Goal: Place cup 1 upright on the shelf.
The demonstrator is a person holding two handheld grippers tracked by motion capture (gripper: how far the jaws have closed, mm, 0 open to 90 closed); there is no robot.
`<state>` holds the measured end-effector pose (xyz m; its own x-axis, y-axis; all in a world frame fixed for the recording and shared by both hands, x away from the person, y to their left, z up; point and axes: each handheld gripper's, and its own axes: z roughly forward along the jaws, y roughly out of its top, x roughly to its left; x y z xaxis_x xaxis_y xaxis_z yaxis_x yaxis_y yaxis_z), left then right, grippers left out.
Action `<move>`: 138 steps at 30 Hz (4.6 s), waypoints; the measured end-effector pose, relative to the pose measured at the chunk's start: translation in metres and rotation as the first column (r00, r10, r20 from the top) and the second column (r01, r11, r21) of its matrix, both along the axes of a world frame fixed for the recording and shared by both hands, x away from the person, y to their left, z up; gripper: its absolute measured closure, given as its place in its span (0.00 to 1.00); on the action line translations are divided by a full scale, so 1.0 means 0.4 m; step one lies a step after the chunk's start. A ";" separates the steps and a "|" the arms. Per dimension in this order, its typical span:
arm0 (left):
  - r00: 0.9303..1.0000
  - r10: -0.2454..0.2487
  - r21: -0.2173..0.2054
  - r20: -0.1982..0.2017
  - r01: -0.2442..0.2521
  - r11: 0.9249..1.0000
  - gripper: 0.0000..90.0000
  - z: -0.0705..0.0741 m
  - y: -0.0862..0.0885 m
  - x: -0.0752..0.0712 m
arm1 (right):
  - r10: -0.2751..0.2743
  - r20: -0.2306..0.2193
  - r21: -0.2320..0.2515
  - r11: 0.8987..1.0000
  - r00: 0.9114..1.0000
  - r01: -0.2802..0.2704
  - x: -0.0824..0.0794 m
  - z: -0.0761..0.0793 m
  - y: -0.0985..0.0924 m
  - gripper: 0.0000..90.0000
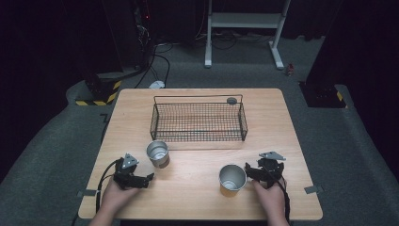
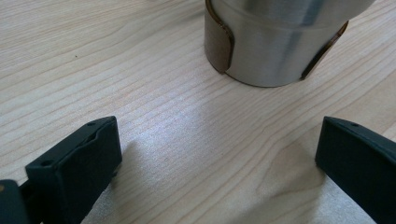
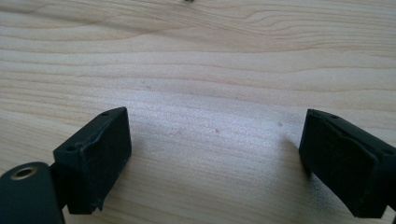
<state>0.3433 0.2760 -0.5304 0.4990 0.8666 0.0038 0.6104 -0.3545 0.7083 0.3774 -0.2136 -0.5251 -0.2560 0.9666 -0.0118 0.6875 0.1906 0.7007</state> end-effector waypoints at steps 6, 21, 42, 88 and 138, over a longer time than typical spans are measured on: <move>1.000 0.014 -0.003 0.010 -0.014 1.000 0.01 -0.002 0.000 -0.006 | 0.007 0.000 0.001 1.000 1.000 -0.007 -0.014 0.000 -0.001 0.10; 1.000 0.025 -0.005 0.012 -0.025 1.000 0.03 -0.001 0.000 -0.008 | 0.043 0.002 -0.003 0.999 0.999 -0.043 -0.018 0.000 -0.008 0.10; 1.000 0.025 -0.013 0.016 -0.025 1.000 0.07 0.000 0.003 -0.011 | 0.033 0.006 0.002 0.999 0.999 -0.033 -0.018 0.001 -0.010 0.13; 1.000 0.012 -0.007 0.013 -0.012 1.000 0.06 0.001 -0.003 -0.002 | 0.177 0.301 0.085 0.974 0.937 -0.211 -0.154 0.206 0.015 0.16; 1.000 0.008 -0.005 0.016 -0.007 1.000 0.06 0.001 -0.004 -0.001 | 0.402 0.324 0.155 0.871 0.856 -0.467 -0.231 0.200 0.092 0.09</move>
<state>0.3428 0.2744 -0.5301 0.4924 0.8703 0.0076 0.6018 -0.3467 0.7195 0.2850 -0.1767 -0.4452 -0.6680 0.7420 0.0562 0.3456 0.2425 0.9065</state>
